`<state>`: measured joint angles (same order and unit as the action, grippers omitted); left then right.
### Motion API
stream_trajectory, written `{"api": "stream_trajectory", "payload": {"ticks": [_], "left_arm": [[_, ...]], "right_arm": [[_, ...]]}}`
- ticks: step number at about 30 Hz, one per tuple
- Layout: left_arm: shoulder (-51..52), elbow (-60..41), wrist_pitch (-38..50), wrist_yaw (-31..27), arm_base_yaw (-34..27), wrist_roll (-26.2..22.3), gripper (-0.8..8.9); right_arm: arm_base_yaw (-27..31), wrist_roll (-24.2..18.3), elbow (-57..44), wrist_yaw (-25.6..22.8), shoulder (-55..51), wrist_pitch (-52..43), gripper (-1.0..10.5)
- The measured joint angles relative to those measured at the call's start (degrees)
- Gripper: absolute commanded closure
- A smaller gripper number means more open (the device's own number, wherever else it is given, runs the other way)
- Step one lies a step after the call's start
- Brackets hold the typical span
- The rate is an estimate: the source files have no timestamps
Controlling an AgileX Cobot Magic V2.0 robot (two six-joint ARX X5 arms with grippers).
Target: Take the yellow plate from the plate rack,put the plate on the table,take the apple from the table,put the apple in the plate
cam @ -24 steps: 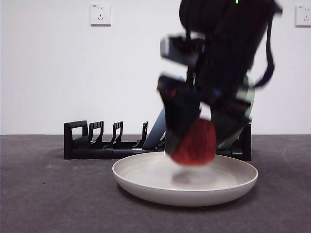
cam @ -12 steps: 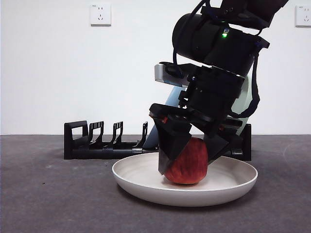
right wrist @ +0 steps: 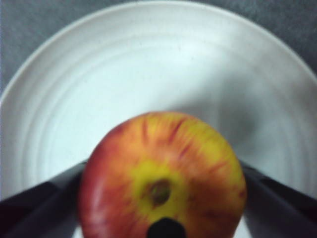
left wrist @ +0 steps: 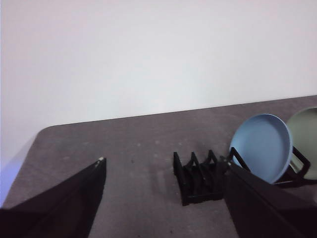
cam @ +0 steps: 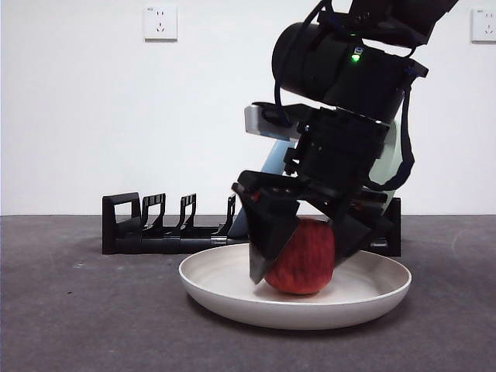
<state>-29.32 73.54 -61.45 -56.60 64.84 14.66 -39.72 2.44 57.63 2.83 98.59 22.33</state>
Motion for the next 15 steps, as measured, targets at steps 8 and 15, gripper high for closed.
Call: {"api": "stream_trajectory", "payload": {"ticks": [8,15], "left_arm": [[-2.2,0.0,0.0,0.2,0.0,0.0,4.37],[-7.2,0.0,0.2,1.9,0.0,0.0,4.4]], "right_arm": [[0.0,0.3,0.1,0.0,-3.0,2.4,3.9],[0.0,0.3,0.8,0.0,-13.1,4.7,4.2]]}}
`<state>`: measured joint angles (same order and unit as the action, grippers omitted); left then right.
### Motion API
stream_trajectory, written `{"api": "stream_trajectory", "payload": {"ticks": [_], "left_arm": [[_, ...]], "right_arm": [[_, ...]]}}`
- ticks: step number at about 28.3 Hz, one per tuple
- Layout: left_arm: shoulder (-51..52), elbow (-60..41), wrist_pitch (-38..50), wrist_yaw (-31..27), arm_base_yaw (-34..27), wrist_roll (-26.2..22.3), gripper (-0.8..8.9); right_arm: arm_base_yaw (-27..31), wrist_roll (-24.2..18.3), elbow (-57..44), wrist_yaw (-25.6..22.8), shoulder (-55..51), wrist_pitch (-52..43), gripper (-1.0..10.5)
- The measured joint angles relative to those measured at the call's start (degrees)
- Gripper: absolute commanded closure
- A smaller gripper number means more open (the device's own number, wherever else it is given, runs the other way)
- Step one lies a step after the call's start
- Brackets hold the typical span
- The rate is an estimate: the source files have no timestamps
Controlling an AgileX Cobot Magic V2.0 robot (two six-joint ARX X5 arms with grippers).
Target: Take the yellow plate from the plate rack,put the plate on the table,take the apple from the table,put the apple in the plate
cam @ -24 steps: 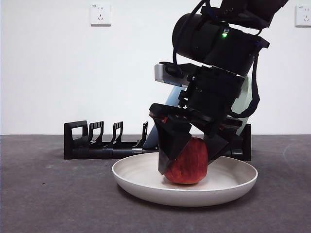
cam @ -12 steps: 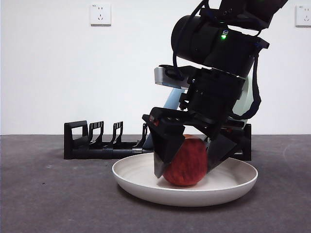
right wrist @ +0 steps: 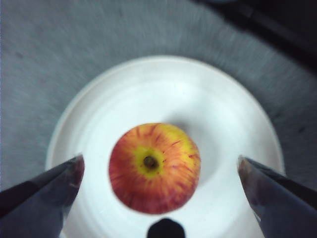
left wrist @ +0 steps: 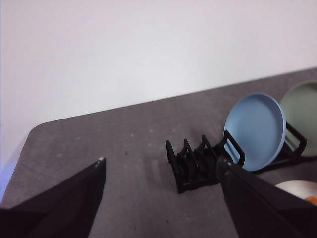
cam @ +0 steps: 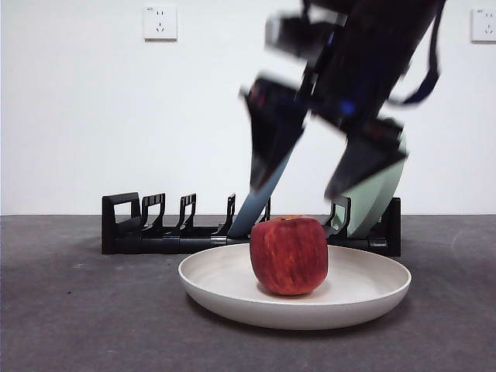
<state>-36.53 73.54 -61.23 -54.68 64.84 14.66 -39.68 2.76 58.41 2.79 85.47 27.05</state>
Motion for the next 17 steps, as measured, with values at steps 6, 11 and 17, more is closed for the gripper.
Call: {"api": "stream_trajectory", "payload": {"ticks": [6,11,17], "left_arm": [[-7.3,0.0,3.7,4.0,0.0,-2.4,5.51],[-14.2,0.0,10.0,10.1,0.0,-8.9,8.22],[-23.2,0.0,17.6,23.8,-4.3,-17.9,8.22]], "right_arm": [[0.0,0.0,0.0,0.0,-11.3,1.8,5.7],[0.0,0.0,0.1,0.0,-20.6,2.2,9.0],[0.3,-0.6,0.1,0.0,-30.7,3.3,9.6]]}}
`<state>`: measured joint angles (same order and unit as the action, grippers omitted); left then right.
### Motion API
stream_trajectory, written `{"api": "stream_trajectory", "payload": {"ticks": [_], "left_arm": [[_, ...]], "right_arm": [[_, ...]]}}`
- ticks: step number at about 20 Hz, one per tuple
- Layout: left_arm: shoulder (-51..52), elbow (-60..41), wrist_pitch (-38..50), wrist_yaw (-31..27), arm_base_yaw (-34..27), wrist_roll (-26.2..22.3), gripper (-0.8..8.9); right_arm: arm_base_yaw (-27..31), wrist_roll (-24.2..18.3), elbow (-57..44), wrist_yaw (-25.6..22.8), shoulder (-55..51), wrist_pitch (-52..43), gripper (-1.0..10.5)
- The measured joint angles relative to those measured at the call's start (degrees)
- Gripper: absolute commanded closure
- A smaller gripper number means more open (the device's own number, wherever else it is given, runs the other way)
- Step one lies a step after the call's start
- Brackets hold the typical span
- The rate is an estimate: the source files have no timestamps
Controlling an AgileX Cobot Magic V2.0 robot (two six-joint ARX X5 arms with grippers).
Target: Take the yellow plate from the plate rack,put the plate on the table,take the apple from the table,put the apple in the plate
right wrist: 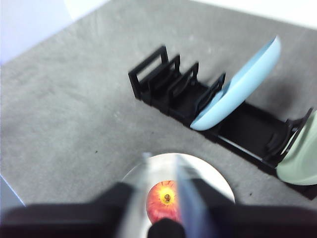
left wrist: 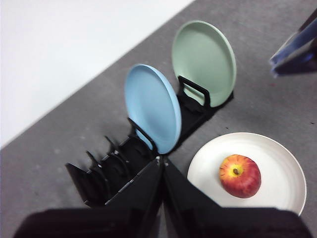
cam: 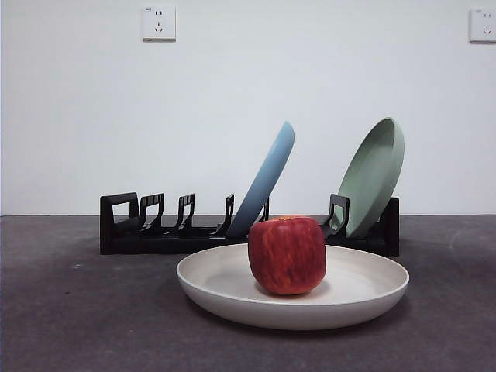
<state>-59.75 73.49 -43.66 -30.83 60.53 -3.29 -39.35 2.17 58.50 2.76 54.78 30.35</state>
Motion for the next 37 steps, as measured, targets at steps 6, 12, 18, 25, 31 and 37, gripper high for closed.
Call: {"api": "stream_trajectory", "payload": {"ticks": [6,12,18,25,31,37], "left_arm": [[2.0,-0.4,1.4,12.5,-17.3,-1.3,8.22],[13.8,-14.5,6.4,18.1,-29.7,-0.1,8.22],[29.5,-30.2,8.4,18.3,-30.8,5.7,8.22],[33.7,-33.7,4.2,18.3,-30.9,7.8,8.16],[31.9,-33.8,2.6,18.4,-30.9,7.8,8.16],[35.9,-33.8,2.6,18.2,-35.1,5.7,8.16]], "right_arm": [[8.2,-0.5,0.0,0.0,-4.8,6.1,9.6],[14.3,0.0,-6.2,0.0,-12.7,6.3,9.6],[14.4,3.1,-15.7,0.0,-20.7,6.1,9.6],[14.4,4.2,-18.6,0.0,-22.3,6.1,9.5],[14.4,4.3,-18.6,0.0,-22.3,6.1,9.5],[14.4,4.3,-18.6,0.0,-22.3,6.1,9.5]]}}
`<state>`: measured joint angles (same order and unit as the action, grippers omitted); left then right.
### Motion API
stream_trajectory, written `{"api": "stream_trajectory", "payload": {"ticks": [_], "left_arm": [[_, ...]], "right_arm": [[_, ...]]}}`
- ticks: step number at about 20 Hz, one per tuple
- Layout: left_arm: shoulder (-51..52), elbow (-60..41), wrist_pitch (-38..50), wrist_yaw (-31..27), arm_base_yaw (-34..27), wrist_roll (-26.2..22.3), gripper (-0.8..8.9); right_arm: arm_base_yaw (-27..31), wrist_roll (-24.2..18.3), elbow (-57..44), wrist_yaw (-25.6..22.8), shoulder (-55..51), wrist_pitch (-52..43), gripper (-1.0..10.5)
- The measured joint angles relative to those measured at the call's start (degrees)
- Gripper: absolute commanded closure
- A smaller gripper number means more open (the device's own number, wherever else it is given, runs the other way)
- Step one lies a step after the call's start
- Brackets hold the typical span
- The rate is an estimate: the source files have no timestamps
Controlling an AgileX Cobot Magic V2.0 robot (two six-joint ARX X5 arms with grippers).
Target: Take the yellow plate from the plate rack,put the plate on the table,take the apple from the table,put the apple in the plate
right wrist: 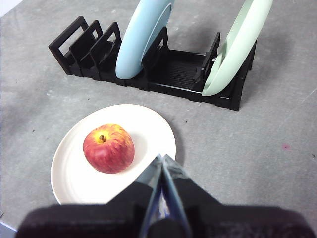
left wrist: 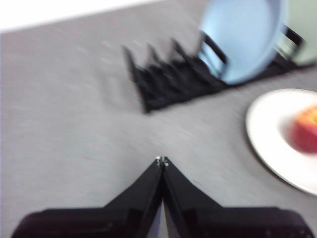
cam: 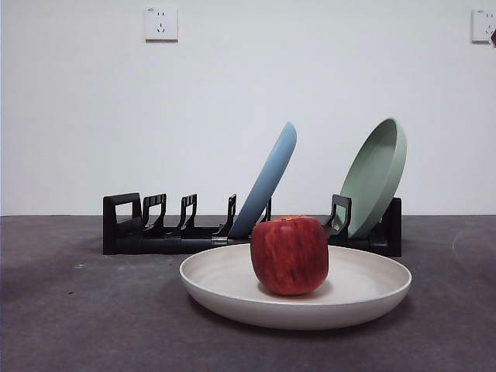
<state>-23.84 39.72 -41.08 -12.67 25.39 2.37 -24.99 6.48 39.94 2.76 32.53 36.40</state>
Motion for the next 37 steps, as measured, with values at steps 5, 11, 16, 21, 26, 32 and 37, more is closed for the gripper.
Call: {"api": "stream_trajectory", "payload": {"ticks": [5,11,16,21,26,32,37], "left_arm": [[12.3,-5.9,11.3,4.1,-18.4,-1.6,8.16],[18.7,-22.8,23.5,8.0,-29.1,-7.0,8.16],[20.0,-32.6,32.7,10.1,-31.2,-7.8,8.16],[23.6,-38.4,33.4,11.4,-31.7,-7.4,8.16],[23.6,-38.8,30.4,11.6,-31.7,-6.8,8.16],[23.6,-38.8,30.4,11.6,-31.7,-6.8,8.16],[23.6,-38.8,30.4,11.6,-31.7,-6.8,8.16]], "right_arm": [[0.0,0.0,0.0,0.0,0.0,0.0,9.5],[0.0,0.0,0.0,0.0,0.0,0.0,9.5],[0.0,0.0,0.0,0.0,0.0,0.0,9.5],[0.0,0.0,0.0,0.0,0.0,0.0,9.5],[0.0,0.0,0.0,0.0,0.0,0.0,9.5],[0.0,0.0,0.0,0.0,0.0,0.0,9.5],[0.0,0.0,0.0,0.0,0.0,0.0,9.5]]}}
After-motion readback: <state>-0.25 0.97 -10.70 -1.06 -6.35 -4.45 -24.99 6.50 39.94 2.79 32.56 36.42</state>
